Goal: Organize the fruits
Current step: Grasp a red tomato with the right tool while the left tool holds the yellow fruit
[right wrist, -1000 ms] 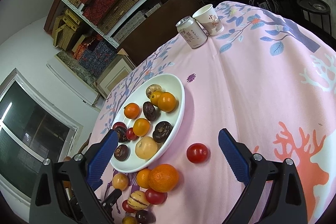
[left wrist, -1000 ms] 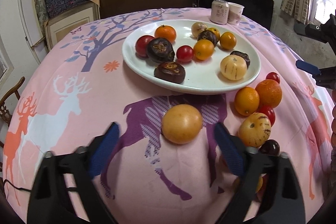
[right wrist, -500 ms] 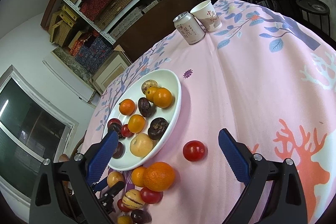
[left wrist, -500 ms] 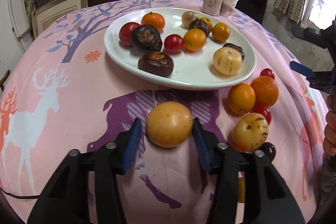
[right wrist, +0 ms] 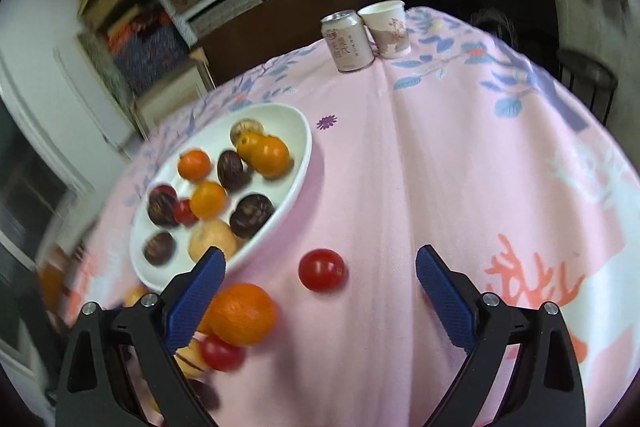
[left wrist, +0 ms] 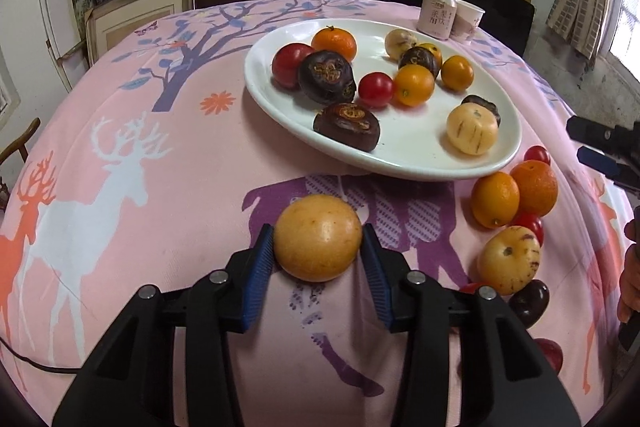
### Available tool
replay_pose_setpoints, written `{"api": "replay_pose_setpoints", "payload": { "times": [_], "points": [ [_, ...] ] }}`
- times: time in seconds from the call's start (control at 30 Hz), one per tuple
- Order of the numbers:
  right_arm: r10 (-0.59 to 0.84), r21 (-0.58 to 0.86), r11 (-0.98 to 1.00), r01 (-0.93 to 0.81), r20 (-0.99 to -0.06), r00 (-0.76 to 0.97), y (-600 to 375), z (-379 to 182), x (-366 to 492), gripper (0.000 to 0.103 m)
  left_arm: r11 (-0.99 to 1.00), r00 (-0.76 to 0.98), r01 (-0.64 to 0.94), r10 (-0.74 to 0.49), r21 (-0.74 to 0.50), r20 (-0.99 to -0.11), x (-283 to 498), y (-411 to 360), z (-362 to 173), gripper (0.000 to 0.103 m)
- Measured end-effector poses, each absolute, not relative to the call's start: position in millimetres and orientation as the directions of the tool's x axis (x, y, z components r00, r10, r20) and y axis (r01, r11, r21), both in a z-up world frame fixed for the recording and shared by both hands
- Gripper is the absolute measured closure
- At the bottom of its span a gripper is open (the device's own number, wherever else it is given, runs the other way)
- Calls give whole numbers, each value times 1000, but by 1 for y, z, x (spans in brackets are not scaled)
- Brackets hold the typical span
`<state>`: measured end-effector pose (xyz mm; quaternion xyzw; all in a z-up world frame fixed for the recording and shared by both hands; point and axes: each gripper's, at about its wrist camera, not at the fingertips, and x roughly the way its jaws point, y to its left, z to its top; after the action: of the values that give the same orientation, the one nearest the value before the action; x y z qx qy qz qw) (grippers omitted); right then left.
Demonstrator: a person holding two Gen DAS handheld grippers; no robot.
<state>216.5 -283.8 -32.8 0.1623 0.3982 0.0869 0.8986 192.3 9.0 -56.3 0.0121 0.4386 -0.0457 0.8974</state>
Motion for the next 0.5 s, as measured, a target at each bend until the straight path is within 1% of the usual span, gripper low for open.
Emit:
{"api": "replay_pose_setpoints", "payload": {
  "times": [0.07,0.13,0.2,0.23,0.27,0.3,0.5],
  "points": [
    [265,326,945,-37,-694,669,-280,-34,216,7,995,614,97,-60,0,-787,191,7,-56,60],
    [265,323,945,-39,-695,668,-282,-35,217,17,995,613,97,-61,-1,-787,191,8,-56,59],
    [299,363,931,-41,-692,657,-287,-38,219,34,995,613,96,-61,-2,-788,191,8,-57,59],
    [314,381,924,-41,-691,651,-288,-39,220,40,995,614,97,-59,1,-787,191,8,-57,59],
    [329,398,917,-40,-694,640,-290,-42,221,50,995,614,97,-56,4,-787,191,7,-57,59],
    [339,406,913,-40,-699,629,-291,-45,223,54,995,613,96,-54,7,-788,191,7,-57,59],
    [329,390,920,-39,-714,618,-284,-50,224,54,995,609,95,-54,5,-791,191,7,-58,59]
  ]
}}
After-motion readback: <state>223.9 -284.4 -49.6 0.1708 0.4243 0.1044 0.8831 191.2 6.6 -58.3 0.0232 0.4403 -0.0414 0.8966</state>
